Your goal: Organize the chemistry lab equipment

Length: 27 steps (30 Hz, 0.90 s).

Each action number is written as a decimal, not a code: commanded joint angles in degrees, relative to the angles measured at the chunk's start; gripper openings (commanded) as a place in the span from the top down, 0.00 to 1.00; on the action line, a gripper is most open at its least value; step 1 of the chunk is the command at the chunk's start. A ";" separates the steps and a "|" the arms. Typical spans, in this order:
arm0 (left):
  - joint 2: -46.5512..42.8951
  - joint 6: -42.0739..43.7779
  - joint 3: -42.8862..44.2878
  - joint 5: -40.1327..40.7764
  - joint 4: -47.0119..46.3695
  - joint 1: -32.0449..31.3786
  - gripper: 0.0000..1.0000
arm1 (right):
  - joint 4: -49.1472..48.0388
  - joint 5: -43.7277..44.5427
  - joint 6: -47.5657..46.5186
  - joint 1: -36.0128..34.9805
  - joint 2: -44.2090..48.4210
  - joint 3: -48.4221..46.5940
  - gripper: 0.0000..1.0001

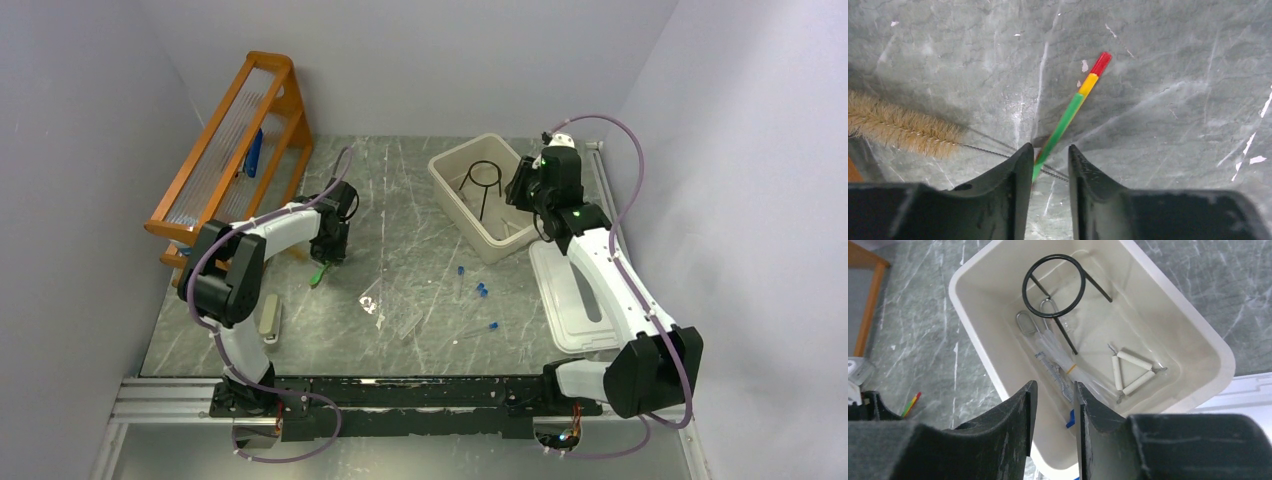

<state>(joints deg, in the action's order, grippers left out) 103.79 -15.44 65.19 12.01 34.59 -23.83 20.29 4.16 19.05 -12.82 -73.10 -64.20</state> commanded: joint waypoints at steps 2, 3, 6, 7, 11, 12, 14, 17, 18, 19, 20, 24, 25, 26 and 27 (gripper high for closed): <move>-0.72 -0.10 -0.28 -0.67 -0.60 -0.33 0.72 | -3.13 -4.59 0.55 -0.23 0.53 1.33 0.65; -1.18 -0.13 -0.53 -0.52 -0.72 -0.33 0.76 | -3.75 -5.72 0.76 -0.24 0.72 1.81 0.65; -2.72 0.16 -0.87 -0.58 -1.45 -0.33 0.86 | -5.39 -7.72 1.52 -0.19 1.19 3.18 0.66; -3.26 0.23 -0.98 -0.92 -1.79 -0.33 0.90 | -5.70 -8.29 1.80 -0.19 1.27 3.47 0.66; -5.65 0.84 -1.53 -2.87 -3.24 -0.49 0.95 | -6.55 -10.79 2.75 -0.21 1.54 3.95 0.67; -6.45 1.17 -1.63 -3.01 -3.70 -0.63 0.95 | -6.99 -12.19 2.86 -0.20 1.63 4.04 0.67; -8.72 2.01 -1.54 -3.31 -4.56 -0.77 0.95 | -8.32 -16.70 1.85 -0.39 1.57 4.52 0.67; -14.27 2.17 -1.31 -7.14 -6.39 -0.77 0.95 | -11.41 -24.79 0.15 -1.57 1.25 6.20 0.64; -15.54 1.55 -1.29 -9.96 -7.36 -0.77 0.95 | -12.05 -26.03 0.20 -2.56 1.10 6.54 0.62; -18.19 0.60 -1.40 -12.87 -8.65 -0.77 0.95 | -12.74 -27.19 0.65 -3.54 0.85 6.96 0.58; -20.12 -0.92 -1.58 -15.97 -10.12 -0.77 0.95 | -13.31 -28.06 1.64 -4.64 0.52 7.29 0.52; -27.07 -7.22 -2.65 -28.24 -17.77 -0.77 0.95 | -19.71 -32.48 7.91 -10.41 -0.82 9.45 0.43; -28.46 -8.90 -3.26 -30.45 -19.84 -0.77 0.95 | -23.59 -33.26 9.40 -12.39 -1.17 9.86 0.41; -29.89 -10.46 -3.64 -32.47 -22.06 -0.77 0.95 | -26.22 -34.16 11.03 -14.14 -1.51 10.22 0.40; -30.98 -11.77 -3.92 -34.31 -23.91 -0.77 0.95 | -28.82 -34.81 12.81 -15.91 -1.80 10.57 0.39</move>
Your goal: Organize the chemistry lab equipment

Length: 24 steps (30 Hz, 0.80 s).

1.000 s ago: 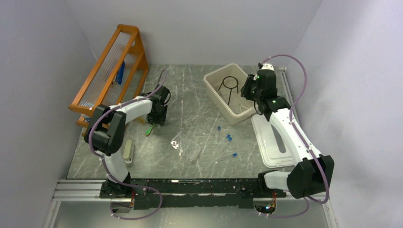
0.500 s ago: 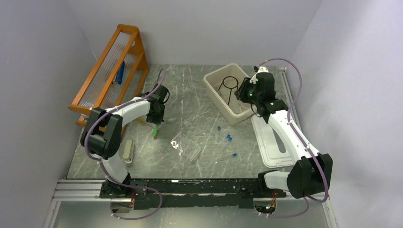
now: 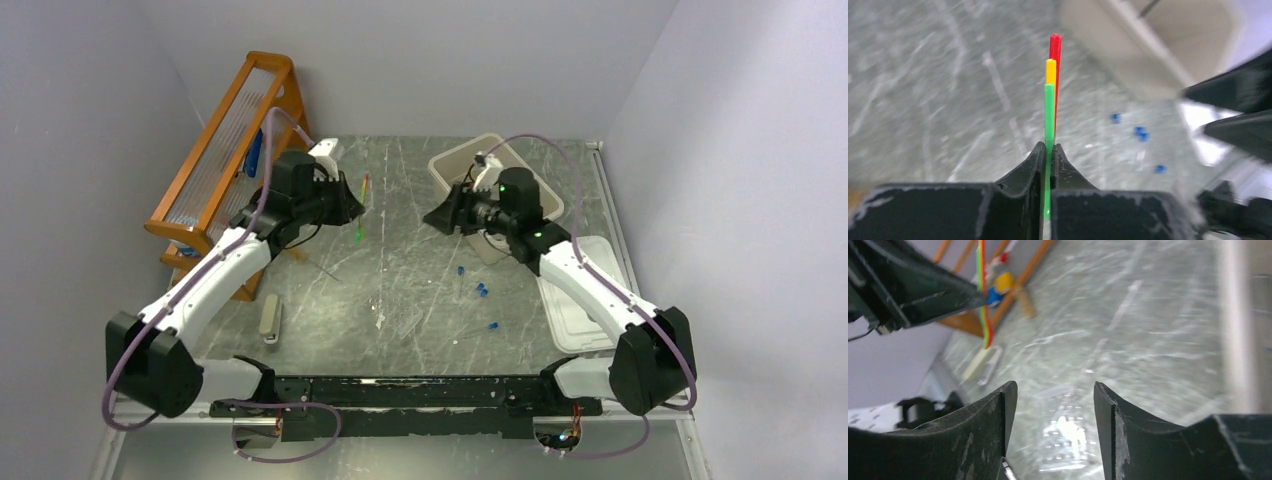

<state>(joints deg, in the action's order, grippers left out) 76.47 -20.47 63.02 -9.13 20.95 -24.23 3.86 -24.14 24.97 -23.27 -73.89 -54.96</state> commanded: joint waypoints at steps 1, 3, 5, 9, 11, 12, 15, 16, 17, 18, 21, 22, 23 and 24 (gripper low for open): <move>-4.56 -7.85 -1.78 -15.23 -11.83 -0.38 0.95 | -15.39 -7.36 8.89 -6.81 -1.34 1.67 0.38; -5.72 -9.11 -1.35 -19.35 -13.65 -0.38 0.95 | -20.77 -8.56 12.72 -8.86 -1.87 2.31 0.37; -6.74 -9.87 -1.21 -23.23 -15.21 -0.38 0.95 | -25.60 -8.38 16.49 -10.05 -1.97 2.98 0.36; -8.43 -13.32 -2.10 -27.69 -19.05 -0.38 0.95 | -36.73 -8.92 23.24 -11.18 -2.43 4.76 0.36; -8.90 -15.62 -2.41 -29.28 -20.42 -0.38 0.95 | -39.00 -8.78 24.71 -11.83 -3.41 4.27 0.37; -9.08 -16.66 -2.58 -29.88 -21.82 -0.38 0.95 | -39.51 -8.71 25.03 -12.11 -3.90 3.86 0.38; -9.82 -19.51 -3.33 -31.23 -25.08 -0.38 0.95 | -40.47 -9.17 25.32 -12.78 -5.45 2.39 0.41; -9.90 -20.20 -3.57 -31.30 -25.81 -0.38 0.95 | -40.94 -9.43 25.49 -13.01 -5.84 1.99 0.43; -9.97 -20.67 -3.68 -31.29 -26.07 -0.38 0.95 | -41.56 -9.80 25.76 -13.07 -6.30 1.69 0.45; -9.87 -21.07 -3.82 -31.32 -26.19 -0.38 0.95 | -42.31 -10.13 26.05 -13.30 -6.62 1.55 0.48; -9.87 -21.85 -4.32 -30.97 -26.57 -0.38 0.95 | -44.63 -10.42 26.85 -13.43 -7.13 1.81 0.60; -9.99 -22.44 -4.58 -30.77 -26.83 -0.38 0.95 | -45.12 -10.20 26.95 -13.40 -7.17 1.99 0.64; -10.11 -22.50 -4.91 -30.61 -27.20 -0.38 0.95 | -45.30 -10.02 26.90 -13.39 -7.15 2.04 0.68; -10.17 -22.59 -5.08 -30.42 -27.16 -0.38 0.95 | -45.08 -9.92 26.70 -13.39 -7.21 1.91 0.74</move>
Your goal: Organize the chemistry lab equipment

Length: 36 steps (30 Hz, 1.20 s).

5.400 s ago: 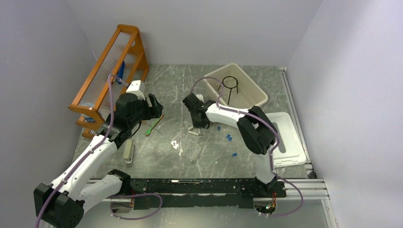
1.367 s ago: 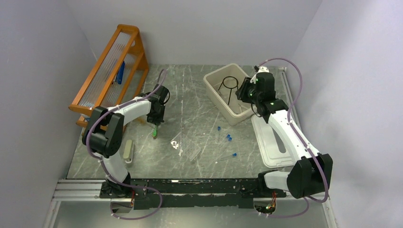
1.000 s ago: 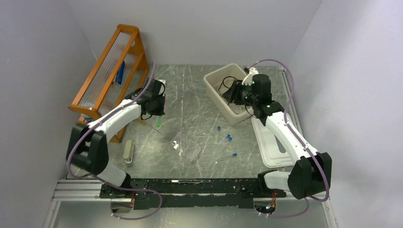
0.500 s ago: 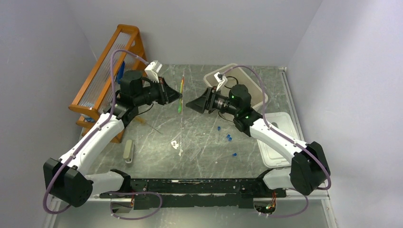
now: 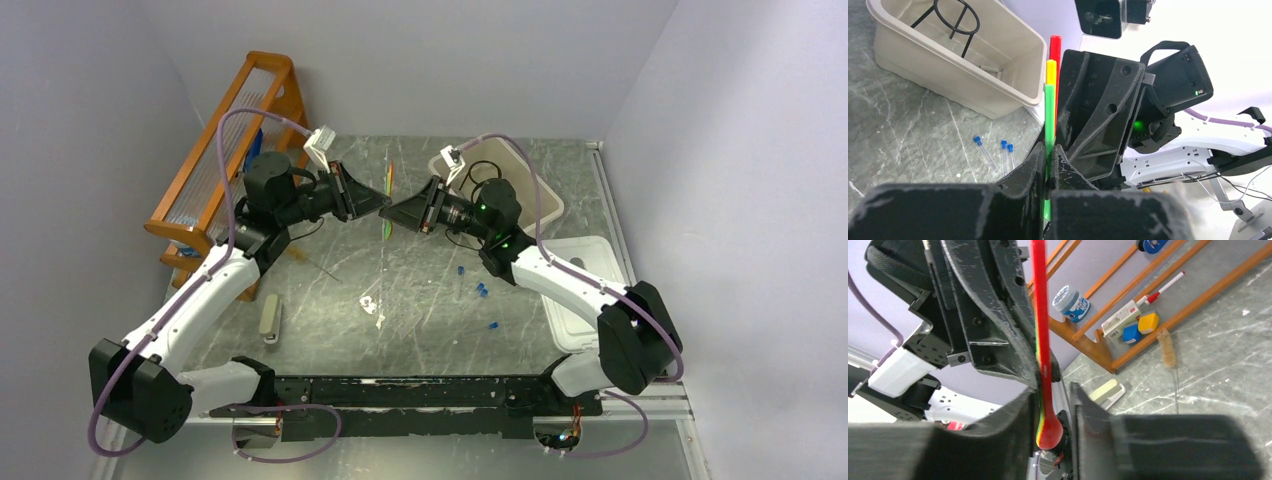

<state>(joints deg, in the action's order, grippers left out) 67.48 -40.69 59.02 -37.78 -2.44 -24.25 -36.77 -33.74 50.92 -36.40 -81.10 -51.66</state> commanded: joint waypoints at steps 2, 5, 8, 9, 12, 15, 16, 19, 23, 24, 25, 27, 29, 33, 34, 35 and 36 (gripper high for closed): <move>-1.37 -1.99 -1.15 -1.05 -3.09 -0.36 0.94 | -2.93 -0.36 -0.25 -0.25 -0.12 -2.08 0.84; -2.02 -0.72 -0.68 1.03 -0.73 -0.36 0.67 | -0.50 -0.19 -2.51 -0.33 0.26 -2.73 0.97; -2.74 0.45 -0.19 4.28 2.18 -0.27 0.34 | 4.75 1.83 -6.35 0.00 1.39 -3.40 0.99; -3.00 1.22 0.19 5.39 4.00 -0.27 0.29 | 8.69 3.06 -8.44 0.22 1.98 -3.97 0.99; -3.47 3.90 1.73 10.09 9.44 -0.03 0.20 | 17.98 7.38 -15.09 2.25 4.21 -5.65 1.00; -3.76 6.95 3.14 16.48 14.72 0.17 0.18 | 26.27 11.97 -21.44 6.74 6.32 -7.18 0.99; -3.84 7.74 3.44 18.58 16.27 0.17 0.18 | 29.06 13.45 -23.28 8.51 6.65 -7.75 0.99; -3.85 10.20 3.62 24.35 20.01 0.22 0.17 | 35.83 18.49 -28.26 13.94 6.67 -9.19 0.98; -3.60 11.63 1.36 31.47 22.72 0.25 0.18 | 42.19 36.19 -36.25 15.31 4.87 -9.37 0.96; -3.53 11.37 0.41 33.77 23.55 0.30 0.18 | 42.89 38.09 -37.51 15.62 3.99 -9.30 0.96; -3.45 11.26 -0.45 35.51 24.21 0.45 0.18 | 43.26 39.48 -38.46 15.71 3.14 -9.26 0.96; -3.61 11.08 -2.29 37.62 25.14 0.81 0.18 | 43.76 40.75 -40.60 15.81 1.42 -9.33 0.96; -4.05 11.07 -4.30 41.22 25.42 1.18 0.18 | 43.88 41.44 -42.95 15.83 -0.21 -9.40 0.96; -4.08 11.21 -7.16 43.22 25.82 2.26 0.18 | 42.43 40.29 -48.95 16.60 -4.48 -9.57 0.96; -3.99 11.35 -7.70 43.08 25.75 2.54 0.19 | 42.52 38.28 -50.18 17.01 -5.68 -10.04 0.96; -3.88 11.37 -8.22 43.30 25.85 2.80 0.19 | 42.60 36.39 -52.32 17.24 -7.11 -10.51 0.96; -3.79 10.93 -8.71 44.16 26.25 3.02 0.19 | 42.69 34.52 -53.66 17.31 -8.16 -10.90 0.96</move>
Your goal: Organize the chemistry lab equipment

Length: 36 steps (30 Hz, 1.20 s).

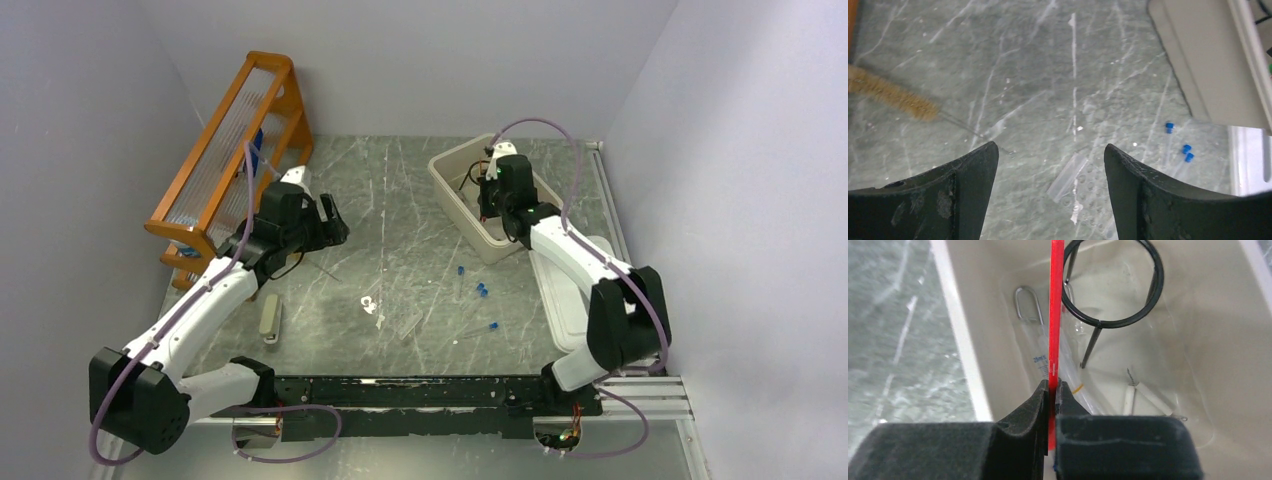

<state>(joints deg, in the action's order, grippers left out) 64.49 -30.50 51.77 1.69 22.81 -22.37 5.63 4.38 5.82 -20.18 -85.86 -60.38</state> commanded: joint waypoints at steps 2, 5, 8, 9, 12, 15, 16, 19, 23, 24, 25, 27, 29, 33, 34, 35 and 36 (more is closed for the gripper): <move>-0.77 -0.15 -2.46 6.35 1.33 1.63 0.19 | 0.98 -6.78 -10.74 1.26 -5.18 -3.41 0.95; -0.58 -0.97 -4.05 8.85 1.50 2.18 0.18 | 3.47 -7.93 -12.95 1.48 -8.11 -5.35 0.90; 1.17 -1.66 -4.59 11.20 2.66 2.82 0.18 | 5.02 -5.72 -12.97 1.55 -10.19 -6.82 0.80; 2.29 -1.89 -4.57 11.90 3.01 2.97 0.18 | 4.62 -4.74 -12.38 1.58 -10.22 -6.67 0.77; 4.67 -3.17 -4.61 15.57 4.06 3.34 0.19 | 3.35 -2.96 -10.64 1.51 -8.32 -5.74 0.68; 7.89 -4.89 -3.61 21.38 6.43 3.65 0.21 | 1.96 -4.10 -8.99 1.54 -5.03 -4.65 0.62; 8.83 -5.16 -3.45 23.03 6.68 3.70 0.21 | 1.86 -4.12 -8.33 1.52 -3.99 -4.56 0.60; 10.89 -6.46 -3.83 25.27 5.71 3.80 0.23 | 1.78 -3.99 -6.22 1.49 -1.68 -4.72 0.58; 13.07 -10.46 -5.68 24.88 2.57 3.83 0.30 | 1.60 -1.30 -2.54 1.49 1.18 -4.97 0.58; 13.57 -11.57 -6.43 24.67 1.21 3.83 0.33 | 1.53 -1.36 -1.53 1.49 2.22 -4.82 0.58; 14.09 -12.28 -7.11 24.45 0.07 3.83 0.36 | 1.27 -1.55 -0.77 1.49 2.99 -4.52 0.58; 15.48 -13.65 -7.99 24.38 -1.69 3.83 0.40 | 0.69 -3.11 0.49 1.47 4.72 -3.75 0.58; 16.68 -14.88 -8.68 24.47 -3.23 3.83 0.45 | -0.16 -4.09 1.43 1.34 6.37 -2.92 0.59; 18.72 -16.17 -8.97 25.51 -5.49 3.83 0.51 | -0.68 -7.29 2.08 1.35 8.51 -2.65 0.59; 19.00 -16.09 -8.97 25.34 -6.35 3.83 0.51 | -0.44 -7.84 2.08 1.26 8.74 -2.97 0.59; 19.31 -16.20 -8.84 25.22 -7.20 3.83 0.51 | -0.30 -8.21 2.27 1.29 8.97 -3.17 0.59; 19.62 -16.28 -8.75 25.35 -7.73 3.83 0.51 | -0.34 -8.65 2.42 1.13 9.21 -3.24 0.59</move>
<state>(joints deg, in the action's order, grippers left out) 83.31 -44.75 42.87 25.02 20.80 -18.90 6.70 -1.58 6.68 -18.87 -78.17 -63.64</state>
